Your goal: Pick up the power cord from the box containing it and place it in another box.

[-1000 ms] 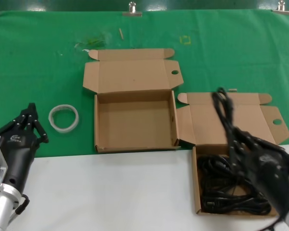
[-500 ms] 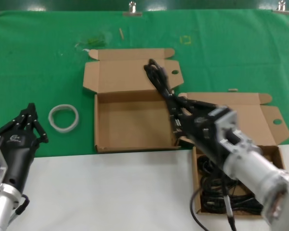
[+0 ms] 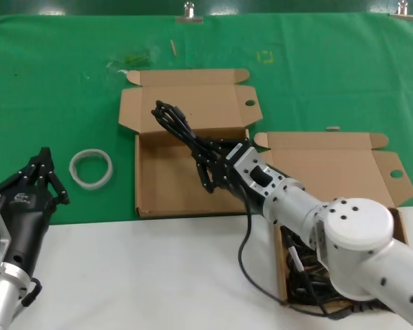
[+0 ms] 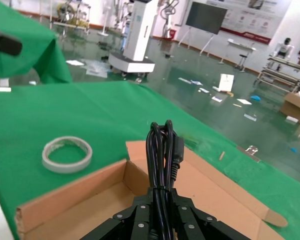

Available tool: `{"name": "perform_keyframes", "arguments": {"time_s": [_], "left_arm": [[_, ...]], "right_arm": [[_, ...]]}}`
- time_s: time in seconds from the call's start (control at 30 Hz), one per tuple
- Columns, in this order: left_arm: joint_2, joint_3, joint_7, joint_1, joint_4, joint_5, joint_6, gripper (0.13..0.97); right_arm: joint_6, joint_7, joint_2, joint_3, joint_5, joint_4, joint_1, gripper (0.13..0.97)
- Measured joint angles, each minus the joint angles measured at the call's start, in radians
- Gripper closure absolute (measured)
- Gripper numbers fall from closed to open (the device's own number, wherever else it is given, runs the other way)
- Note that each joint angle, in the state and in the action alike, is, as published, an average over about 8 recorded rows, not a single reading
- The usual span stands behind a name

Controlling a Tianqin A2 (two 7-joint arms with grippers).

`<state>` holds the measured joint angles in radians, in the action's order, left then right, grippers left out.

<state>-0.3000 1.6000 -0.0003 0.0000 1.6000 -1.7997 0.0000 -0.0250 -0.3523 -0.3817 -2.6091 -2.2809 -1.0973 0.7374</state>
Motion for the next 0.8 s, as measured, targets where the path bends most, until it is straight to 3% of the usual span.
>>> {"name": "perform_keyframes", "arguments": {"time_s": [0.33, 0.63, 0.8], "left_arm": [[0.0, 0.0, 0.0, 0.0, 0.0, 0.0, 0.0, 0.957], [0.0, 0.0, 0.0, 0.0, 0.0, 0.0, 0.0, 0.957], [0.0, 0.0, 0.0, 0.0, 0.0, 0.0, 0.0, 0.957]], "right_arm": [[0.088, 0.074, 0.088, 0.093, 0.193, 0.154, 0.009, 0.88], [0.1, 0.184, 0.077, 0.115, 0.31, 0.133, 0.0, 0.803], [0.065, 0.249, 0.039, 0.092, 0.311, 0.07, 0.011, 0.748]]}}
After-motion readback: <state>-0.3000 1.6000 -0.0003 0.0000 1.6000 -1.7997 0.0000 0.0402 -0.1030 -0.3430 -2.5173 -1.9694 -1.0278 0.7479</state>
